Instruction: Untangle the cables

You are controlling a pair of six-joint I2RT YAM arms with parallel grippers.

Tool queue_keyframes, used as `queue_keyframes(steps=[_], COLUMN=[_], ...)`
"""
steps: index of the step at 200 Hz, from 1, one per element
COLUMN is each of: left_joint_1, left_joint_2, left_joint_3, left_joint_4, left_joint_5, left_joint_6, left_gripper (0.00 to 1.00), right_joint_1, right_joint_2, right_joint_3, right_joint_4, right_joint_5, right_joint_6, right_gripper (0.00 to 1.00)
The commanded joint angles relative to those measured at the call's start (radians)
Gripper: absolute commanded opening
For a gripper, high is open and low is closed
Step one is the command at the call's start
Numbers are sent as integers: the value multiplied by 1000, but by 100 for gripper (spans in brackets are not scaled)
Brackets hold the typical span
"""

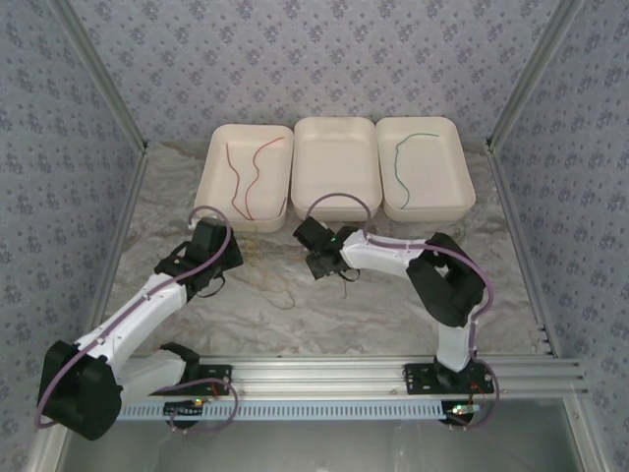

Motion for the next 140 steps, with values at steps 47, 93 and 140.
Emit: queue_keyframes(steps=[47, 93, 140], left_joint_1=[10, 15, 16], left_joint_2=[-31, -8, 49], left_joint_3=[26, -10, -37], left_joint_4=[-23, 5, 52], left_joint_5=[-1, -11, -19], left_joint_6=[18, 11, -5], left_gripper=[0, 0, 0], right_joint_1=[-14, -76, -436], right_joint_2=[33, -403, -526], right_joint_3=[28, 162, 632], right_joint_4=[-14, -100, -141], right_joint_5=[38, -21, -428], right_joint_6=[-7, 2, 127], right_gripper=[0, 0, 0])
